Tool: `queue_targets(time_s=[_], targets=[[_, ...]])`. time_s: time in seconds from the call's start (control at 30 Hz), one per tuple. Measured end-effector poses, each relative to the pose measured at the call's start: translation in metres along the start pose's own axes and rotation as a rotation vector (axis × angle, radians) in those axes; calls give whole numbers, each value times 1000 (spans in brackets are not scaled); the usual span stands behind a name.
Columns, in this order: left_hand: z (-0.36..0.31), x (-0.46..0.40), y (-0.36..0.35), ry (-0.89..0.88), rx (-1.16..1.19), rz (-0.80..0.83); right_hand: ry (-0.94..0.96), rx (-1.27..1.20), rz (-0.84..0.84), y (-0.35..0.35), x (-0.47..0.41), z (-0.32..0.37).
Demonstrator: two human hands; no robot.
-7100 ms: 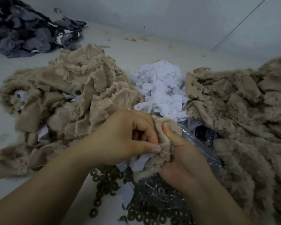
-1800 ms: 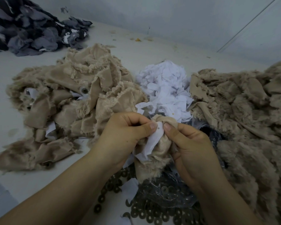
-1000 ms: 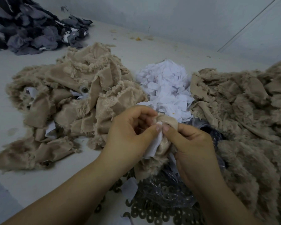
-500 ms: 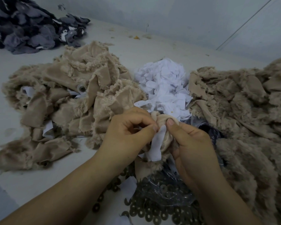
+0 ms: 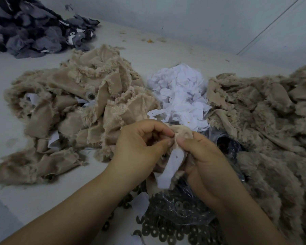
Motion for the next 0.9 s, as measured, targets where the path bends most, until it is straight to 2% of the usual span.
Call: queue_targets(time_s=[0.2,0.47,0.63,0.9], targets=[[-3,1,-1,-44,-23,-31,-155,-122,84,-3,3,-4],[-3,2,0,5,6,-55,-142,-232,128,-3,-1,-3],[3,0,1,76,-89,-61,-100,-239,187,-10,1,2],[5,0,5,153,40,-135,-189,-420,86,-5,-2,2]])
Point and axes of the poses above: each hand's wrist, its own x-axis away from the middle knuckle, its own y-axis out of the back of the hand, z = x × y, the point moved 4 cm from there along -x, towards the middle knuckle, and after that the axes turned 3 degrees about y, right-handed, at the moved point
